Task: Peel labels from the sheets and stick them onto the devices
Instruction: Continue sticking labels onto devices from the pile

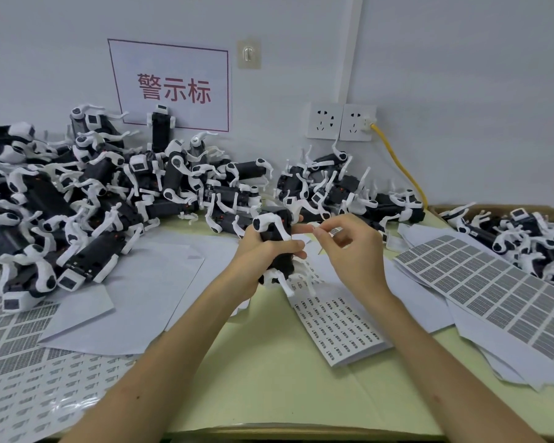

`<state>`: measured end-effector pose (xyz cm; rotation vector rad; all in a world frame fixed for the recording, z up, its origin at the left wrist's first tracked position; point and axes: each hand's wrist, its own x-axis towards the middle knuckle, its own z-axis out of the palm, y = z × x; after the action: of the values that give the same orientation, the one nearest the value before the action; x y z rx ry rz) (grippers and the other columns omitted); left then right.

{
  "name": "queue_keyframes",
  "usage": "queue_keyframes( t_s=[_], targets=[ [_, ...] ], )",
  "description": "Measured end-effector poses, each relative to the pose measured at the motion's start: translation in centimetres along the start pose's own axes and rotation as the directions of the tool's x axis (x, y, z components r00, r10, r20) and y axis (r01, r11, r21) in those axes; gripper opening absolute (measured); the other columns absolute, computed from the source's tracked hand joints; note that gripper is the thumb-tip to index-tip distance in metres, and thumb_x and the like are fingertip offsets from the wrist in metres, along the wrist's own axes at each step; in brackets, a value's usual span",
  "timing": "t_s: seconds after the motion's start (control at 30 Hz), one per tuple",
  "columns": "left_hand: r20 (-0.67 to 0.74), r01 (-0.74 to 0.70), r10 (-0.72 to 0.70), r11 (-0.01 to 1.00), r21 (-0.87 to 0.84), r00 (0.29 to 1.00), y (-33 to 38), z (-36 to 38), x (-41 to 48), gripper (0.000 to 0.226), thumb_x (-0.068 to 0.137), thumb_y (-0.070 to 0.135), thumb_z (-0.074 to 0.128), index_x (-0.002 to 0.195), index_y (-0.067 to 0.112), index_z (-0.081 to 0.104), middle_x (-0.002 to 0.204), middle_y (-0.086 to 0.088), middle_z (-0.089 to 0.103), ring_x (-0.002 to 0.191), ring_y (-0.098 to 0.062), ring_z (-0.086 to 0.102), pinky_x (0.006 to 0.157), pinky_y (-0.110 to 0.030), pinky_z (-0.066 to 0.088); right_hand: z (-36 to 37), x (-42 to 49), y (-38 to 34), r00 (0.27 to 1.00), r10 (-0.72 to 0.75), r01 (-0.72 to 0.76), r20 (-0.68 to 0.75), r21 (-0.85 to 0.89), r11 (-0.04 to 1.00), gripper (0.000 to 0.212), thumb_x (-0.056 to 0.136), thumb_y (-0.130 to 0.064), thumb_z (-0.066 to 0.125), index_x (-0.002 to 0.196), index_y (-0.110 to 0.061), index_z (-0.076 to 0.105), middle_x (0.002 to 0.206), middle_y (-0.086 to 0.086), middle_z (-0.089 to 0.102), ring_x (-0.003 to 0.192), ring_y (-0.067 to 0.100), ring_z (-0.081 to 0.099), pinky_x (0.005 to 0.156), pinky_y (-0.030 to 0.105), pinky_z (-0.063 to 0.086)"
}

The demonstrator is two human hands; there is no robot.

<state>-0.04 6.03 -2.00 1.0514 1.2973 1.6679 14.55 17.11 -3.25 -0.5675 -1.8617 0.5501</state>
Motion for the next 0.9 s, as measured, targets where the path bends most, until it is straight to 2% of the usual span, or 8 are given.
queue_keyframes(
  t_s=[0.1, 0.17, 0.33, 0.4, 0.47, 0.57, 0.73, 0.9],
  targets=[
    [-0.036, -0.024, 0.024, 1.000, 0.010, 0.999, 0.0, 0.5, 0.0, 0.021, 0.091, 0.001, 0.075, 0.083, 0.021, 0.076, 0.108, -0.005, 0.080, 0.085, -0.021, 0.076, 0.064, -0.037, 0.061, 0.2, 0.0, 0.1, 0.999, -0.041, 0.042, 0.015, -0.024, 0.999, 0.010, 0.089, -0.016, 0.078, 0.082, -0.019, 0.072, 0.085, -0.012, 0.066, 0.064, 0.013, 0.063, 0.061, 0.015, 0.045],
    [-0.114, -0.014, 0.014, 1.000, -0.006, 0.993, -0.2, 0.5, 0.2, 0.010, 0.091, 0.007, 0.077, 0.095, 0.013, 0.070, 0.102, -0.007, 0.080, 0.083, -0.020, 0.076, 0.066, -0.038, 0.061, 0.3, -0.2, -0.1, 0.998, -0.058, 0.059, 0.028, -0.029, 0.998, 0.008, 0.089, -0.015, 0.078, 0.083, -0.017, 0.073, 0.084, -0.010, 0.066, 0.064, 0.013, 0.062, 0.061, 0.016, 0.046],
    [-0.237, 0.063, -0.080, 0.995, -0.078, 0.968, -0.5, -0.4, 0.6, 0.034, 0.087, 0.010, 0.083, 0.112, 0.005, 0.060, 0.088, -0.010, 0.064, 0.070, -0.018, 0.068, 0.070, -0.036, 0.060, -0.2, 0.1, -0.5, 0.998, 0.065, -0.067, 0.018, 0.122, 0.990, 0.010, 0.090, -0.016, 0.077, 0.083, -0.022, 0.073, 0.079, -0.013, 0.070, 0.060, 0.013, 0.064, 0.059, 0.017, 0.048],
    [-0.189, 0.104, -0.126, 0.987, -0.122, 0.974, -0.4, -0.6, 0.8, 0.044, 0.086, 0.000, 0.079, 0.123, 0.002, 0.056, 0.096, -0.011, 0.063, 0.079, -0.020, 0.067, 0.073, -0.034, 0.058, -0.5, 0.4, -0.7, 0.988, 0.132, -0.147, 0.080, 0.226, 0.963, 0.012, 0.091, -0.014, 0.075, 0.086, -0.025, 0.075, 0.079, -0.012, 0.073, 0.062, 0.013, 0.065, 0.063, 0.020, 0.052],
    [-0.152, 0.124, -0.143, 0.984, -0.128, 0.978, -0.5, -0.5, 1.0, 0.047, 0.086, -0.009, 0.070, 0.127, 0.004, 0.050, 0.104, -0.009, 0.064, 0.094, -0.025, 0.066, 0.090, -0.041, 0.058, -0.5, 0.5, -0.9, 0.974, 0.163, -0.204, 0.156, 0.303, 0.931, 0.018, 0.091, -0.011, 0.074, 0.087, -0.027, 0.077, 0.084, -0.010, 0.075, 0.067, 0.011, 0.066, 0.069, 0.022, 0.054],
    [-0.113, 0.082, -0.085, 0.996, -0.034, 0.990, -0.8, 0.1, 0.9, 0.049, 0.088, -0.014, 0.065, 0.129, 0.008, 0.048, 0.108, -0.006, 0.065, 0.109, -0.028, 0.068, 0.103, -0.043, 0.052, -0.4, 0.5, -1.1, 0.960, 0.174, -0.245, 0.219, 0.359, 0.900, 0.025, 0.090, -0.009, 0.075, 0.083, -0.033, 0.078, 0.084, -0.010, 0.076, 0.073, 0.008, 0.067, 0.073, 0.022, 0.053],
    [-0.068, -0.047, 0.055, 0.992, 0.119, 0.996, -1.0, 0.5, 0.4, 0.052, 0.084, 0.002, 0.083, 0.130, 0.016, 0.062, 0.110, -0.002, 0.077, 0.100, -0.013, 0.075, 0.079, -0.019, 0.057, -0.3, 0.3, -1.5, 0.950, 0.163, -0.260, 0.265, 0.385, 0.885, 0.030, 0.091, -0.010, 0.076, 0.079, -0.038, 0.080, 0.087, -0.006, 0.078, 0.082, 0.008, 0.070, 0.079, 0.020, 0.055],
    [-0.114, -0.085, 0.107, 0.980, 0.181, 0.988, -0.9, 0.9, 0.2, 0.062, 0.078, 0.007, 0.090, 0.131, 0.021, 0.061, 0.113, -0.005, 0.077, 0.091, -0.013, 0.077, 0.073, -0.018, 0.057, -0.3, 0.1, -1.8, 0.950, 0.167, -0.268, 0.265, 0.409, 0.872, 0.023, 0.091, -0.007, 0.074, 0.083, -0.028, 0.078, 0.083, -0.003, 0.077, 0.078, 0.006, 0.070, 0.075, 0.018, 0.053]
  ],
)
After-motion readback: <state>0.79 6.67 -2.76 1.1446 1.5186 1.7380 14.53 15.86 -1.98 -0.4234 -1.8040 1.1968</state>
